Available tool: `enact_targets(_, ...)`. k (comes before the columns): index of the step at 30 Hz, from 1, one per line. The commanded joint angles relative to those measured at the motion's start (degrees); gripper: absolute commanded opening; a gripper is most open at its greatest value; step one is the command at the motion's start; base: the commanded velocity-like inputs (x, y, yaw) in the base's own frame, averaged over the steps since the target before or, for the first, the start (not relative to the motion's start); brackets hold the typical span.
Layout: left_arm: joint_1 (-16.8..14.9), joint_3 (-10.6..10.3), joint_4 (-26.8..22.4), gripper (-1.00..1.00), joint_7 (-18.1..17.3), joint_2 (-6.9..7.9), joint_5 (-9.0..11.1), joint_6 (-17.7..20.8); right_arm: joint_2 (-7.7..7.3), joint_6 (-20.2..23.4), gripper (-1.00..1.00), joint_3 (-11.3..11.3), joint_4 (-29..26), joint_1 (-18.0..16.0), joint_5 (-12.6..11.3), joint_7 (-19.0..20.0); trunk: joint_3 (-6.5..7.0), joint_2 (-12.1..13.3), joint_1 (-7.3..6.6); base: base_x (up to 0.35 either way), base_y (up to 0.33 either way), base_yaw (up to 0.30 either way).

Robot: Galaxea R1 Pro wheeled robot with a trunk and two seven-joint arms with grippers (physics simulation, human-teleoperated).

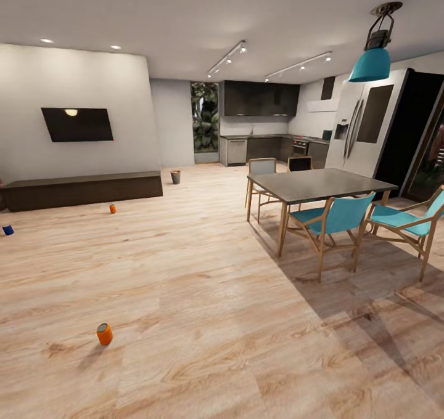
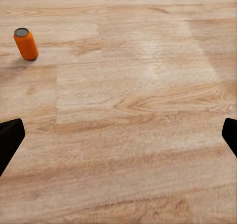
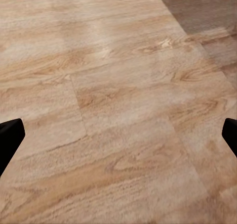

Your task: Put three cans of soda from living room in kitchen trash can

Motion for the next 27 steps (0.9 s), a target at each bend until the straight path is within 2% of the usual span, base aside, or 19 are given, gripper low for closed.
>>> enact_targets(1,0.0,0.0,0.0,1.0,0.0,0.0,0.0,0.0,0.0,0.0,1.0,0.0,0.0,0.0,0.0,0.0,-0.04,0.0,0.0,0.005,0.0,0.0)
enact_targets(14,0.0,-0.3,-0.1,1.0,0.0,0.01,0.0,0.0,0.0,0.0,1.0,0.0,0.0,0.0,0.0,0.0,-0.77,0.0,0.0,0.095,0.0,0.0)
enact_targets(27,0.0,-0.3,-0.1,1.0,0.0,0.01,0.0,0.0,0.0,0.0,1.0,0.0,0.0,0.0,0.0,0.0,-0.88,0.0,0.0,0.281,0.0,0.0)
